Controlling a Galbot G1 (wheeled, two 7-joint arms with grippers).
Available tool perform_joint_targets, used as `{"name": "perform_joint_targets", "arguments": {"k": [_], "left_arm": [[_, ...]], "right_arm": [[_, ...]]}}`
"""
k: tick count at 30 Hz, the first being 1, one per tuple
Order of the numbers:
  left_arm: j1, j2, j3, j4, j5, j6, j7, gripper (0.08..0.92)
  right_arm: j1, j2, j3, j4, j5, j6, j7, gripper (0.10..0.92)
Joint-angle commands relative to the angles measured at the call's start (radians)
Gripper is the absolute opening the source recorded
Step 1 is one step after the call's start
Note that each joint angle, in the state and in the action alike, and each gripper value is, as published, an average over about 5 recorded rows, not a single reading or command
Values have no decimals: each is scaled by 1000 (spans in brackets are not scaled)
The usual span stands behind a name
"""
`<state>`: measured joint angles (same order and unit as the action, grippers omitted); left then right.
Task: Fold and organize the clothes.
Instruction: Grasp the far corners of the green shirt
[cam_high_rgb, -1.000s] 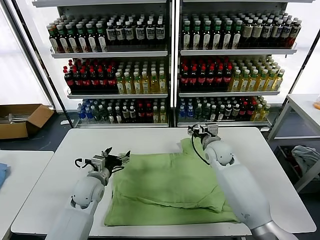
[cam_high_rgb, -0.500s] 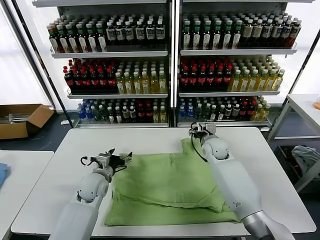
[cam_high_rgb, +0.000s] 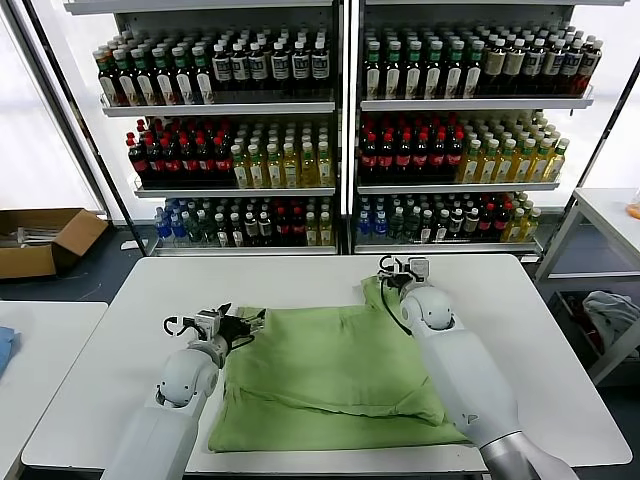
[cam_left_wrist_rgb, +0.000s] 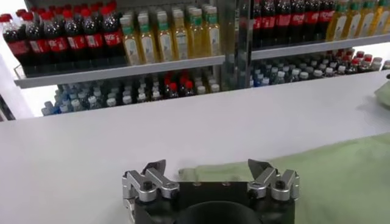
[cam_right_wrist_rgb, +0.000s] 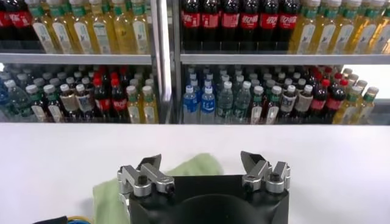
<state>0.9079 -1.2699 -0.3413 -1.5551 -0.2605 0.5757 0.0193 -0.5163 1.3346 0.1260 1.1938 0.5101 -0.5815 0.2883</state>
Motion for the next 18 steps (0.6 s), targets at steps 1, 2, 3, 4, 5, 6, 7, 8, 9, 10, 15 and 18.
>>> {"name": "perform_joint_targets", "arguments": {"k": [1, 2, 3, 4, 5, 6, 7, 8, 9, 10, 15, 18], "left_arm": [[-12, -5, -16, 46, -9, 0, 5, 823], [-15, -6, -18, 55, -12, 0, 5, 823], [-19, -7, -20, 63, -14, 0, 5, 823], [-22, -7, -22, 71, -17, 0, 5, 823], [-25, -8, -23, 76, -20, 0, 5, 823], [-27, -8, -23, 80, -23, 0, 5, 823], [-29, -9, -22, 84, -24, 0, 5, 823], [-31, -10, -21, 86, -25, 0, 5, 823], [-33, -11, -20, 88, -25, 0, 5, 823], [-34, -13, -19, 89, -25, 1, 5, 823], [-34, -19, -10, 88, -22, 1, 11, 751], [-33, -20, -5, 86, -21, 1, 14, 666]], "right_arm": [[-20, 3, 3, 5, -1, 0, 6, 823], [-20, 4, 4, 2, -1, 0, 5, 823], [-21, 4, 6, 0, -1, 0, 4, 823], [-22, 5, 7, -1, -1, 1, 2, 823], [-23, 5, 7, -1, -1, 1, 1, 823], [-24, 6, 8, -1, -1, 1, -1, 823], [-26, 6, 9, -1, 0, 1, -1, 823], [-27, 6, 10, -1, 1, 1, -2, 823], [-28, 7, 11, -1, 2, 1, -1, 823], [-31, 7, 13, -2, 4, 1, -1, 823], [-55, 6, 20, 4, 12, 1, -5, 807], [-63, 8, 26, -1, 15, 1, -7, 760]]}}
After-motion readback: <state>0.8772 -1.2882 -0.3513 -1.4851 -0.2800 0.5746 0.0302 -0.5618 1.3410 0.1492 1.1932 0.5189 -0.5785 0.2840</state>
